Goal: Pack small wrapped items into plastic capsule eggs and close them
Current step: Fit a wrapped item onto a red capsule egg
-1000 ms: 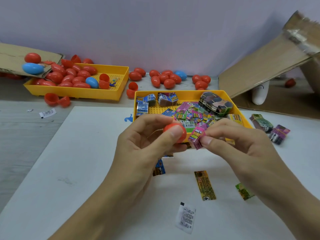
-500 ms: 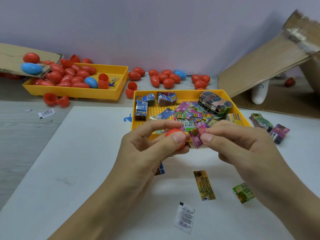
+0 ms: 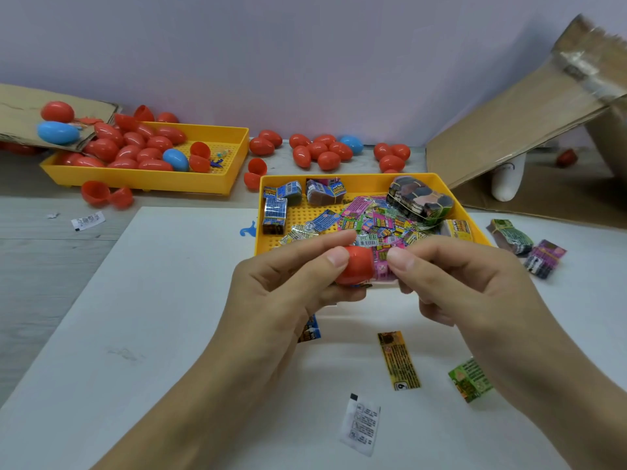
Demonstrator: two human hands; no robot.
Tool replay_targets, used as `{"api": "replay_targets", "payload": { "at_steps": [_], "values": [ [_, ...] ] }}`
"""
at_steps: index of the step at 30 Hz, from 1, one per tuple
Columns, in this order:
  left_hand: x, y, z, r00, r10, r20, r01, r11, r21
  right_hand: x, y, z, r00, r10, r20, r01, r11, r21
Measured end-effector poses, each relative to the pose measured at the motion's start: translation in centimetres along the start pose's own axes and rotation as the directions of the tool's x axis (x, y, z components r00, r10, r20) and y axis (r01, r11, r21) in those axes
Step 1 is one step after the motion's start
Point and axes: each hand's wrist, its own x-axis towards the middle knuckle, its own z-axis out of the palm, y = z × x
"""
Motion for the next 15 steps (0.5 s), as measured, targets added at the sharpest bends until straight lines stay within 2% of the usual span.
{"api": "replay_targets", "payload": {
  "at_steps": [7,15],
  "values": [
    [-0.1,-0.25,0.06,0.999,0.001,0.05,-0.004,0.998,0.067,-0.06,0.21,0.11,0.999,0.046,-0.03,-0.044,0.998,0.035],
    [-0.08,-0.6,-0.05,0.999,-0.005,0.053,0.001,0.997,0.075,-0.04,0.07,0.13,1.0,0.005,0.01,-0.006,0.995,0.097]
  ]
}}
